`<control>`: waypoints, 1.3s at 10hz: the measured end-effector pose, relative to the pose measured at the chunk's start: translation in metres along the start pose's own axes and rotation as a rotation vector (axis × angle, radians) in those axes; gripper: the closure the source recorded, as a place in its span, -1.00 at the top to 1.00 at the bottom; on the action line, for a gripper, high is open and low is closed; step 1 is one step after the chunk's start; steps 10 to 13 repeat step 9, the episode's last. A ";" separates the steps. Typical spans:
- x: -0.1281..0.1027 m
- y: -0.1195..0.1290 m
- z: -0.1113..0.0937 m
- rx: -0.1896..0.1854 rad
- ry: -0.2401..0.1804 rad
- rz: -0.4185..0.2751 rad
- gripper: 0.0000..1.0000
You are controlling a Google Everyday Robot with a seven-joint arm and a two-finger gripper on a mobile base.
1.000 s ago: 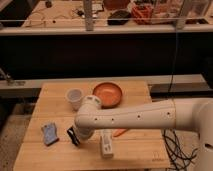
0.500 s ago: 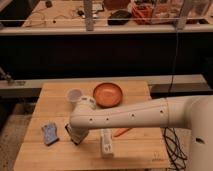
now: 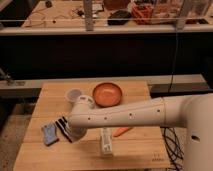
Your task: Knock the eraser over
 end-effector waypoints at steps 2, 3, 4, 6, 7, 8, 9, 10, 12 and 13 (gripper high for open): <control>0.001 -0.014 0.004 0.008 -0.002 -0.016 -0.94; 0.001 -0.017 0.005 0.010 -0.003 -0.021 -0.94; 0.001 -0.018 0.005 0.015 -0.006 -0.023 -0.94; 0.004 -0.026 0.006 0.026 -0.011 -0.036 -0.94; 0.007 -0.029 0.005 0.031 -0.013 -0.040 -0.94; 0.008 -0.030 0.005 0.034 -0.013 -0.043 -0.94; 0.010 -0.033 0.004 0.038 -0.014 -0.047 -0.94; 0.010 -0.033 0.004 0.038 -0.014 -0.047 -0.94; 0.010 -0.033 0.004 0.038 -0.014 -0.047 -0.94; 0.010 -0.033 0.004 0.038 -0.014 -0.047 -0.94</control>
